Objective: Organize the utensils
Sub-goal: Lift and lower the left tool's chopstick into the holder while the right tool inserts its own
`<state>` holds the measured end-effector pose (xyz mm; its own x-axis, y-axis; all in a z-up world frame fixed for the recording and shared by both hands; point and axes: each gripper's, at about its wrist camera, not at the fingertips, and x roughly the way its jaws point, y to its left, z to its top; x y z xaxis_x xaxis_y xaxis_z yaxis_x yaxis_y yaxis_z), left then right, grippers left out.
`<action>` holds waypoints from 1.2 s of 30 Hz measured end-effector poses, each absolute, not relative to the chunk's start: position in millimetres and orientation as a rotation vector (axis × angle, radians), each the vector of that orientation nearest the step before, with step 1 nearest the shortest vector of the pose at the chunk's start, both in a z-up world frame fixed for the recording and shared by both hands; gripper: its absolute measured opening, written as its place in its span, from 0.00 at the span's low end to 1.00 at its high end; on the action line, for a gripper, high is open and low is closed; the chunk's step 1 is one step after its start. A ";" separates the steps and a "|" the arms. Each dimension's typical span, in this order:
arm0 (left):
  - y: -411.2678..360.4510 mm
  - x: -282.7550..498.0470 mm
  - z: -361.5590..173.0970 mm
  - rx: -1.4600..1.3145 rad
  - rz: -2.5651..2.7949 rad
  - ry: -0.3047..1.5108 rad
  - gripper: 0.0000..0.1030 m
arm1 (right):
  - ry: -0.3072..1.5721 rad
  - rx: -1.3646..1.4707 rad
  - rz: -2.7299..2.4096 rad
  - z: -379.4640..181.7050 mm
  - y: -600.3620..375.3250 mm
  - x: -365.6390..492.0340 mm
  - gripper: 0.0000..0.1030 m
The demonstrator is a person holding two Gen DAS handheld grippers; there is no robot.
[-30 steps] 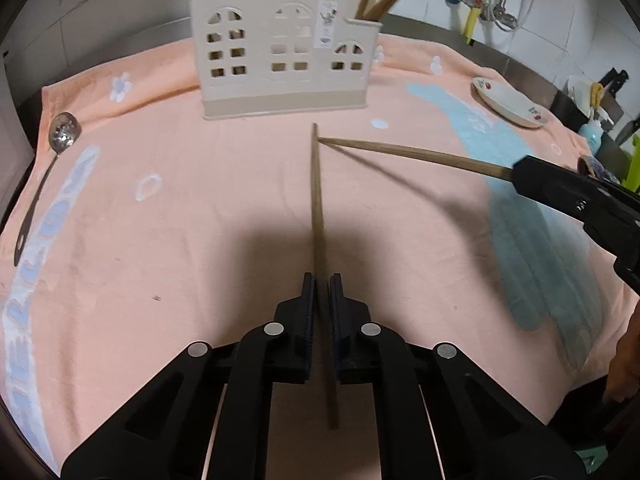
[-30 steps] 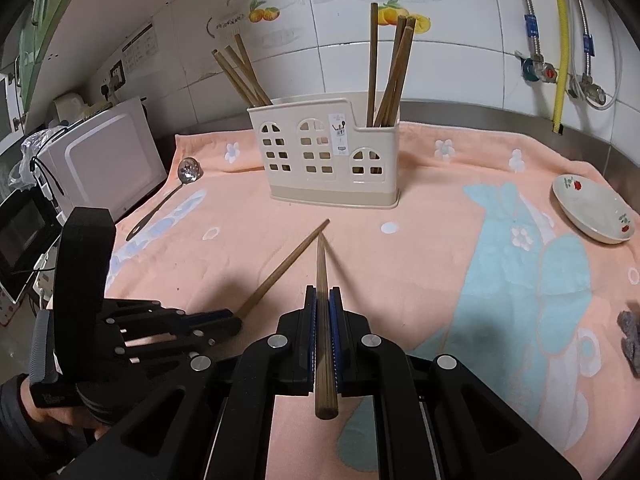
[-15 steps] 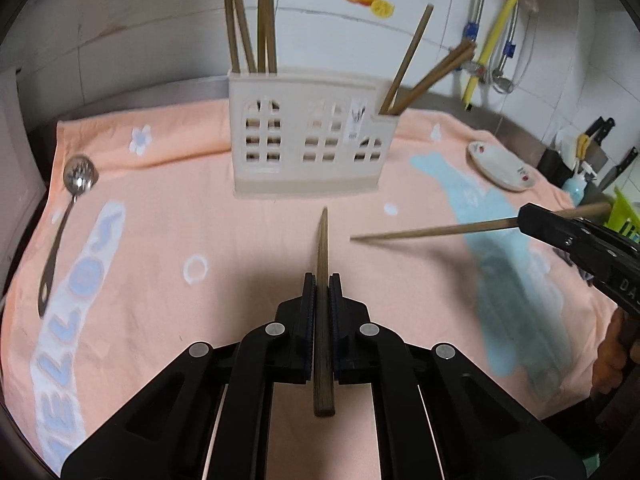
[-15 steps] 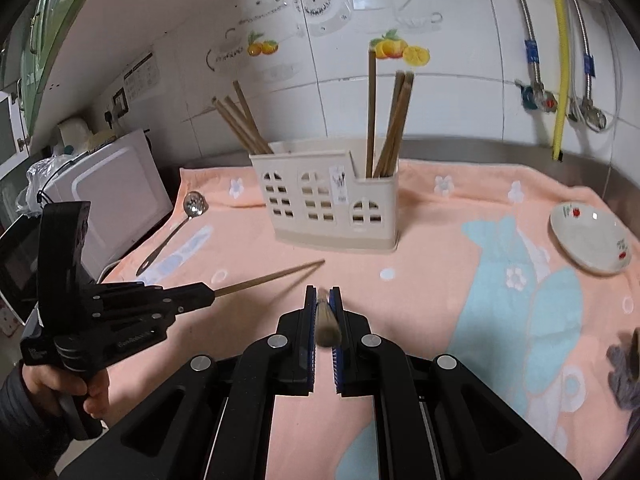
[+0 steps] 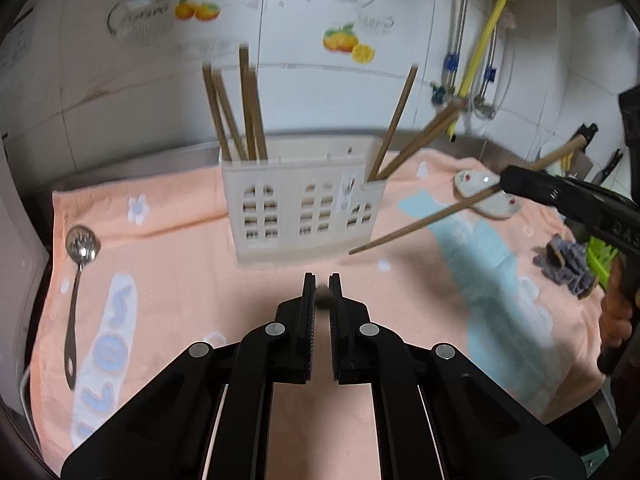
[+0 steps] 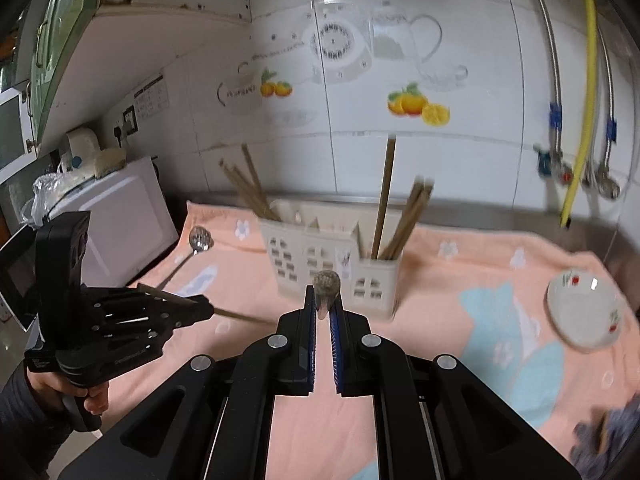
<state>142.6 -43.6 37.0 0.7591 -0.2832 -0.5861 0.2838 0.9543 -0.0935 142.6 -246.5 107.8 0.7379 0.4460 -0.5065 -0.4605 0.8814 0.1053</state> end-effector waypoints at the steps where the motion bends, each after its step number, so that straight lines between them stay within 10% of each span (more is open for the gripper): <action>1: -43.4 143.2 42.0 0.003 -0.311 0.629 0.05 | 0.541 -0.039 0.496 115.0 -246.8 144.6 0.06; 20: -46.0 168.2 177.1 0.064 -0.273 0.328 0.05 | 0.511 -0.225 0.443 176.6 -235.6 191.0 0.06; 36: -35.8 234.7 142.2 0.066 -0.192 0.463 0.05 | 0.642 -0.255 0.455 139.7 -219.9 235.5 0.06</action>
<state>234.7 -35.8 142.2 0.8769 -0.1688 -0.4500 0.1986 0.9799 0.0194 235.5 -219.9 139.7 0.7076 0.3271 -0.6264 -0.4819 0.8717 -0.0892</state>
